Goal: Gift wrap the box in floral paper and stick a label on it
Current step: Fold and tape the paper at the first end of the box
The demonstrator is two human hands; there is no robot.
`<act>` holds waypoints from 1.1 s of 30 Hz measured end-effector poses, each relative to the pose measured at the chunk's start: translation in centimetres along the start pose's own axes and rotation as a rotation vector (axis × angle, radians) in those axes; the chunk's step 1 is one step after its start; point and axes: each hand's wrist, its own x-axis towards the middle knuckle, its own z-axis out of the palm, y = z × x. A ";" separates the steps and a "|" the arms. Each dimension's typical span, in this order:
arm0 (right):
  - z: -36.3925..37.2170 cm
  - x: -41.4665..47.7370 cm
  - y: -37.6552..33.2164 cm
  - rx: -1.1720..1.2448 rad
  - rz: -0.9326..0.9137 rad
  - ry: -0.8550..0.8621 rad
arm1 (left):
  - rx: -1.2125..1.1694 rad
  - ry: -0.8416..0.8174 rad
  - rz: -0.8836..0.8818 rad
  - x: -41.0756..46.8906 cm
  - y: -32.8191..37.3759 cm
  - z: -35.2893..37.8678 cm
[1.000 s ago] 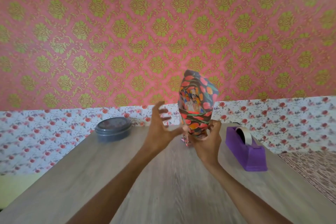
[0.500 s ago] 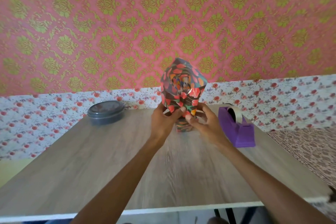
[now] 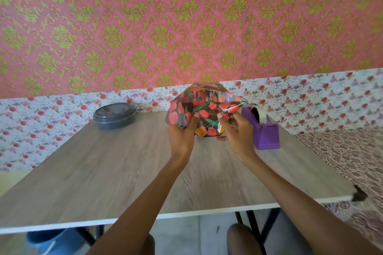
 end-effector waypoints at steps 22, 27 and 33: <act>-0.9 2.2 -0.9 0.028 0.087 0.183 | 0.059 0.265 -0.143 1.3 1.1 1.9; -0.8 3.3 -2.0 -0.087 0.019 0.138 | 0.093 0.282 -0.134 2.1 1.7 2.4; -0.3 4.4 -0.8 -0.049 0.154 0.167 | 0.052 0.251 -0.180 2.6 1.9 2.8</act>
